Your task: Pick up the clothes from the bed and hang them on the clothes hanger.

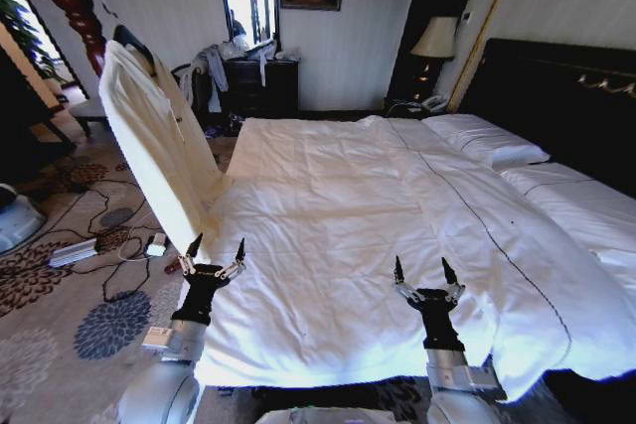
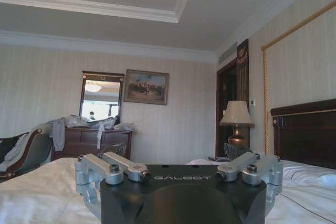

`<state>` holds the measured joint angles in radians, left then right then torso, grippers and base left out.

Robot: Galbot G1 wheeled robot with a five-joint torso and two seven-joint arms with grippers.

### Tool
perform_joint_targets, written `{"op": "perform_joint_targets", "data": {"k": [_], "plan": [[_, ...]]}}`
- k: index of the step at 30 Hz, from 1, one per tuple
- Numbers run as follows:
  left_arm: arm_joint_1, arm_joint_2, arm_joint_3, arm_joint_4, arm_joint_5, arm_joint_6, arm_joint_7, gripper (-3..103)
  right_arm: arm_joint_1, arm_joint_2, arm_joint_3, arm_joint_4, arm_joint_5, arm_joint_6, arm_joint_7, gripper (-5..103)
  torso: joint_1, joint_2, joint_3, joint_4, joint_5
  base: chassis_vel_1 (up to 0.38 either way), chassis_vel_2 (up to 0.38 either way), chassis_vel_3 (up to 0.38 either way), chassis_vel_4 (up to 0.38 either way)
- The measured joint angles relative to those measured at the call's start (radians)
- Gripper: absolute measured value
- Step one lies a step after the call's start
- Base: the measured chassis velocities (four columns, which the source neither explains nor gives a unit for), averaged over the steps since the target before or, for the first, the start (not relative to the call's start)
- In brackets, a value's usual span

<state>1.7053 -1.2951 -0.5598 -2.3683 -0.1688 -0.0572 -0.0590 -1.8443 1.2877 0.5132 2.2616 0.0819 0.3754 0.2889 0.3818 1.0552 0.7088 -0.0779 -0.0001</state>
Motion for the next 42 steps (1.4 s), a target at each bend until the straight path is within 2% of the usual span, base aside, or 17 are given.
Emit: {"op": "perform_joint_targets", "data": {"k": [42], "plan": [[-0.005, 0.007, 0.001, 0.004, -0.009, 0.005, -0.002, 100, 0.003, -0.001, 0.002, -0.001, 0.005, 0.0, -0.001, 100, 0.0, 0.0, 0.0, 0.0, 0.0, 0.0, 0.0, 0.0, 0.0]]}}
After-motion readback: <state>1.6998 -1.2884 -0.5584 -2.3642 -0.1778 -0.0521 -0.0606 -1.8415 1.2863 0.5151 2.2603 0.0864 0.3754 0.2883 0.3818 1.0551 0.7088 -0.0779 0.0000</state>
